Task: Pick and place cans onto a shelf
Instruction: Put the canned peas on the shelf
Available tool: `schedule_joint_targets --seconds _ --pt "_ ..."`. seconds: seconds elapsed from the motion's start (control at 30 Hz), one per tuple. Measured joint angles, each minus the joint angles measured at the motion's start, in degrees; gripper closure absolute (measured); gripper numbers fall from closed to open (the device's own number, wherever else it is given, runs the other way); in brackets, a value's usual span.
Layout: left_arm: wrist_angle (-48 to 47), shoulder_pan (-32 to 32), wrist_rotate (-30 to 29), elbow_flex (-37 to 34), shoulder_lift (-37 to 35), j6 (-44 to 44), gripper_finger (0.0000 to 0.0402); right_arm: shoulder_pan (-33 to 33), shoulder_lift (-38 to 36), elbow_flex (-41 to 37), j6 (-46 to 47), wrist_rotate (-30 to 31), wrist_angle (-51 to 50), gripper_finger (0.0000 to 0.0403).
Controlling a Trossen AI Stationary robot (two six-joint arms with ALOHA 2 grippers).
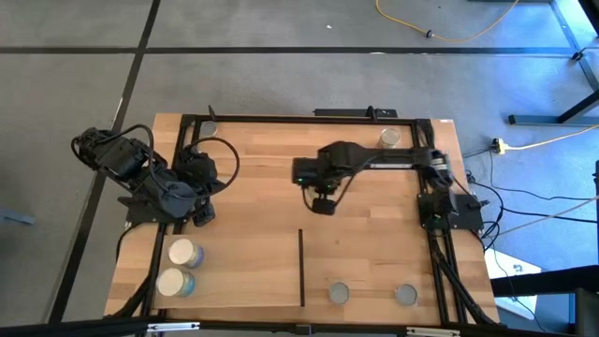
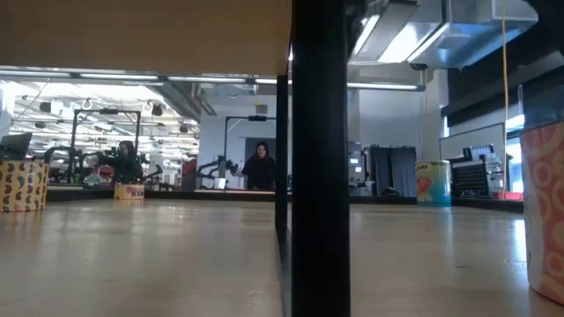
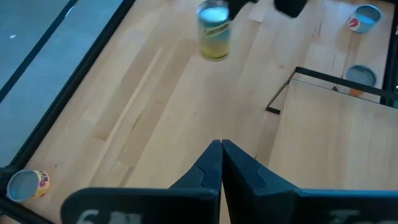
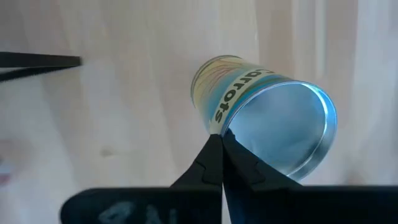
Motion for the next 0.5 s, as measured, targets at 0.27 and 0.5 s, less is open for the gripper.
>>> schedule_joint_targets --seconds 0.27,0.5 --pt "-0.02 0.02 0.16 0.00 0.00 -0.02 0.0401 -0.03 8.62 6.16 -20.40 2.17 5.81 0.0403" --pt "-0.01 0.02 0.16 0.00 0.00 -0.04 0.0401 -0.03 12.42 6.35 -25.69 1.92 6.96 0.0403"
